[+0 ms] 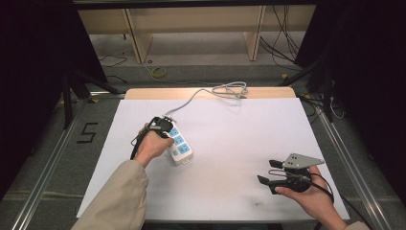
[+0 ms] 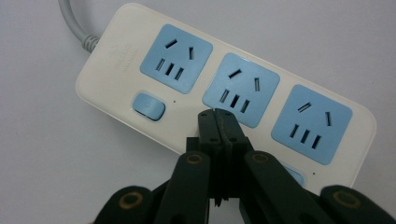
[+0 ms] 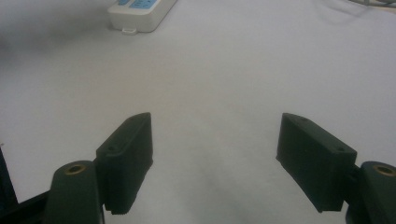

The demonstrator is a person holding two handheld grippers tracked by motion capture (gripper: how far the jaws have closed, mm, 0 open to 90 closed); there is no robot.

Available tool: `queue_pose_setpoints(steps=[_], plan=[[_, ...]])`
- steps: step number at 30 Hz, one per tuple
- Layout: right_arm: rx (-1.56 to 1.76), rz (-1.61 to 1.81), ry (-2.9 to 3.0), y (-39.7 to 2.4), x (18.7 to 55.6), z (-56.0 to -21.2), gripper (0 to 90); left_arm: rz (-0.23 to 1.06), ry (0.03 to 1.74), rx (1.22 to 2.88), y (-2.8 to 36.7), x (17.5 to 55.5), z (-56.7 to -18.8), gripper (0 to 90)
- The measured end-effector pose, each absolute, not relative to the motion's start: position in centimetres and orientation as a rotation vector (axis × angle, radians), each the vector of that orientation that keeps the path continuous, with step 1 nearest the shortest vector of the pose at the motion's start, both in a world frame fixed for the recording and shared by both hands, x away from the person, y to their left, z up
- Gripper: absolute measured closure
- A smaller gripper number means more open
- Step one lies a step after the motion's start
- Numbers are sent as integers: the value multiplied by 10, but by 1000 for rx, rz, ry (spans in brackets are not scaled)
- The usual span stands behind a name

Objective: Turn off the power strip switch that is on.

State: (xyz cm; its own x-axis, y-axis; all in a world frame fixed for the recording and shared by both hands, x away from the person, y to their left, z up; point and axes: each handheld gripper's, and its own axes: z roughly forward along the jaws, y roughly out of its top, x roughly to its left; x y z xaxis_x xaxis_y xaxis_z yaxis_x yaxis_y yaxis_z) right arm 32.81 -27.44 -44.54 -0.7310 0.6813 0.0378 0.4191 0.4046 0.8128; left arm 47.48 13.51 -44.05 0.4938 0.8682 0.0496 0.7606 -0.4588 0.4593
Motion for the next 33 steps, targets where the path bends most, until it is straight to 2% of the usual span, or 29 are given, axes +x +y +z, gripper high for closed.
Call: queue_pose_setpoints(steps=[33], plan=[[952, 1238, 2370, -274, 328, -446, 272, 363, 1375, 2395, 133, 479, -440, 900]])
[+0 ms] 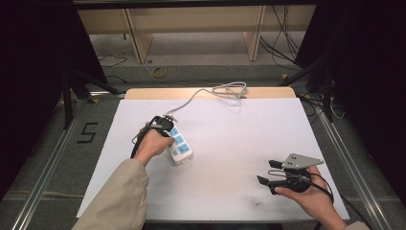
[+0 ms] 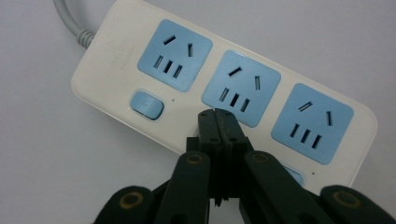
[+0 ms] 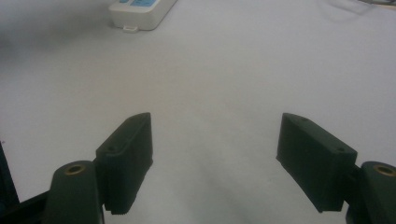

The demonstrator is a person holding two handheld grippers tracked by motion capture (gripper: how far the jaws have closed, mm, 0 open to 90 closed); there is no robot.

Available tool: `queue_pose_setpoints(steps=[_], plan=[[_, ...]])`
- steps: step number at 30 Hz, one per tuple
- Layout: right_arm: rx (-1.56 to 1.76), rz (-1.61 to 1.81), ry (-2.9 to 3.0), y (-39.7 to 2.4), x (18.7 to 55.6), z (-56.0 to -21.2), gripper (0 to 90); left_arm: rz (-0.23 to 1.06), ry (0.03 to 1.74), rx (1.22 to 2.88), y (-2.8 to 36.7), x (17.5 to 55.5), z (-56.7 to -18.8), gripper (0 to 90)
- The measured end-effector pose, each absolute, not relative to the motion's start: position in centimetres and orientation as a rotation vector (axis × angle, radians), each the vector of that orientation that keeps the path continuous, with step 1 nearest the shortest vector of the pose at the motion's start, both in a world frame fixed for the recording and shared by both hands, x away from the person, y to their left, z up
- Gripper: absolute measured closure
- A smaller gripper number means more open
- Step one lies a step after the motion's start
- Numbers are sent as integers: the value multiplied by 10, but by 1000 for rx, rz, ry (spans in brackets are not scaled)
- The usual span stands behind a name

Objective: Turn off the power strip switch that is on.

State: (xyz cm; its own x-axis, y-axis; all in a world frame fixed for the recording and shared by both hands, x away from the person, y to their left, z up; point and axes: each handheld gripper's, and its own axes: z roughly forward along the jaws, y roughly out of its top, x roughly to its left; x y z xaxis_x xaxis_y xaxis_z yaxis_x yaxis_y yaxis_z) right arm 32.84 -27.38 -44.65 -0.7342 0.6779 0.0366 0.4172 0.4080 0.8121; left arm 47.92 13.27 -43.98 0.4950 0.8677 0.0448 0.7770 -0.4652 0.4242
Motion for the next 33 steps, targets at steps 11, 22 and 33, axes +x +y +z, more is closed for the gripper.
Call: queue_pose_setpoints(steps=[11, 22, 33], plan=[[951, 1238, 2370, -274, 328, -446, 272, 364, 1381, 2395, 132, 479, -440, 900], [954, 1238, 2370, -274, 329, -447, 272, 369, 1377, 2399, 132, 479, -439, 900], [955, 1238, 2370, -274, 329, -446, 272, 360, 1378, 2399, 133, 480, -439, 900]])
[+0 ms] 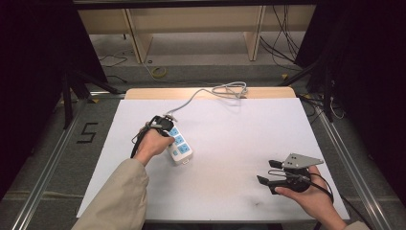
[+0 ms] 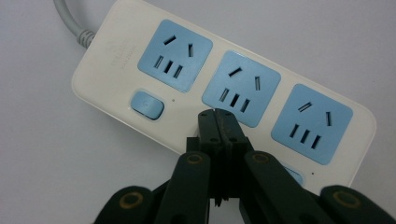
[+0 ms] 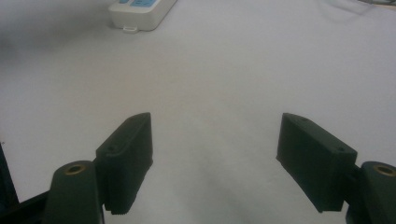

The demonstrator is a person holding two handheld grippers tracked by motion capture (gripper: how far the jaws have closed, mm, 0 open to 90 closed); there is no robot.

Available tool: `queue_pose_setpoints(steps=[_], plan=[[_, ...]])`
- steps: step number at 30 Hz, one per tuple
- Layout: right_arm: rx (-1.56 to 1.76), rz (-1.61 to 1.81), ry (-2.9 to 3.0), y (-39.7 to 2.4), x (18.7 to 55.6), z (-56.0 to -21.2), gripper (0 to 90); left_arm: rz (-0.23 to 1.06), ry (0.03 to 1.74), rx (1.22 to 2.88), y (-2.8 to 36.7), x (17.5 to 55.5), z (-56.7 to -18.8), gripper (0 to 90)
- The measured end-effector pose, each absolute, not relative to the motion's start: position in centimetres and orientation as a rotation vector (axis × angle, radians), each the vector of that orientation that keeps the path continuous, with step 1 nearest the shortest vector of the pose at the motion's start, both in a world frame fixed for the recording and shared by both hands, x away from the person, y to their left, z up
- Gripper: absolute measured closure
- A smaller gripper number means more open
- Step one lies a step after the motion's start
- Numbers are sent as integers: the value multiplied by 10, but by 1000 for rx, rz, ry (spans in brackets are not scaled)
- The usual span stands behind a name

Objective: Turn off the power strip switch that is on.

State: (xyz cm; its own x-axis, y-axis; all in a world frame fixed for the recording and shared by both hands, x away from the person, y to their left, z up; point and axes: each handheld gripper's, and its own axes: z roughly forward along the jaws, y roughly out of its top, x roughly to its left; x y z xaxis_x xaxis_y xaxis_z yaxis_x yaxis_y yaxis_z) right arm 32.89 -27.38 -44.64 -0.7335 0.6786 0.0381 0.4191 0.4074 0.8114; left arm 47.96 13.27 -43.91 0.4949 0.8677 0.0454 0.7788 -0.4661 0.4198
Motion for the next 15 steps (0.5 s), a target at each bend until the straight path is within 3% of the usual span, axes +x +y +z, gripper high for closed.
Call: queue_pose_setpoints(steps=[15], plan=[[954, 1237, 2370, -274, 329, -446, 272, 354, 1370, 2402, 134, 480, -439, 900]])
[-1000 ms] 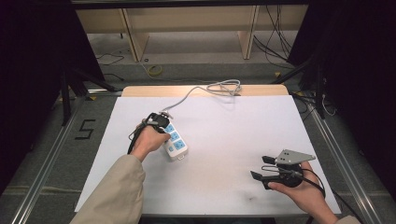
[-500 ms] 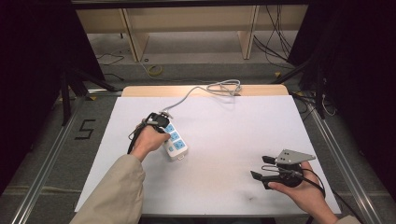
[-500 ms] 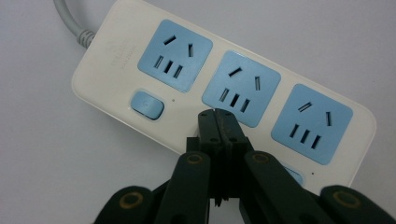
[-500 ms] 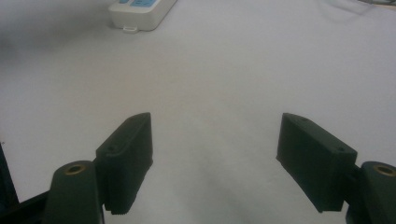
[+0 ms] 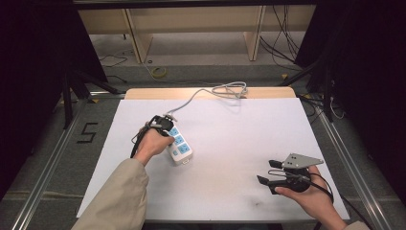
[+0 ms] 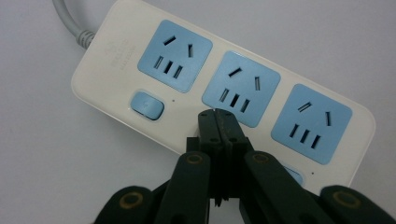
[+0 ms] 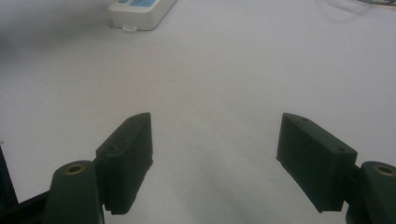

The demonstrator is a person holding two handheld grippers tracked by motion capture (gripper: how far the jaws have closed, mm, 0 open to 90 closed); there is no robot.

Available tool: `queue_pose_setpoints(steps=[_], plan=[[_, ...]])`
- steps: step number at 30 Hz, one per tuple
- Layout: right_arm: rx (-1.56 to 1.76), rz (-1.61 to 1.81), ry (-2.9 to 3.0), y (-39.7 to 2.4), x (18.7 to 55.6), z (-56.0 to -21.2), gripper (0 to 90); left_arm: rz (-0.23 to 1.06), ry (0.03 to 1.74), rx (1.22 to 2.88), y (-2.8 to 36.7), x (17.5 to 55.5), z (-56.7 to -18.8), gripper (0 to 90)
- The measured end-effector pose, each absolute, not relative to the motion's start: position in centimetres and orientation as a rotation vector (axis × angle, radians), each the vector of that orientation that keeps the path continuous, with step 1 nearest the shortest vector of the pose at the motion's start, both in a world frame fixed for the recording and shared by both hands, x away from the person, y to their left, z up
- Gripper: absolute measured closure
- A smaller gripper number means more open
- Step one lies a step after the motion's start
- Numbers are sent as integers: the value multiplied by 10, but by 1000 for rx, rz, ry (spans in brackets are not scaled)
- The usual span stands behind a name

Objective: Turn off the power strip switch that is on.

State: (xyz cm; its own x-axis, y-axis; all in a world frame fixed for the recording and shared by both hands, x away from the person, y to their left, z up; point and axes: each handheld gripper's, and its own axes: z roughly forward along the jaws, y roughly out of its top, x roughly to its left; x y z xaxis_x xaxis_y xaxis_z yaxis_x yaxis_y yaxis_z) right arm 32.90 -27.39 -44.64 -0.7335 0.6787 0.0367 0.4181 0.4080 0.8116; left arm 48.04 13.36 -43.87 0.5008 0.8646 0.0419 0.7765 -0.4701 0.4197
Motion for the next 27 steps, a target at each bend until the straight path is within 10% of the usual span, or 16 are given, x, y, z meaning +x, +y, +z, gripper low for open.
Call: queue_pose_setpoints(steps=[27], plan=[[959, 1241, 2366, -274, 329, -446, 272, 358, 1351, 2391, 134, 480, -435, 900]])
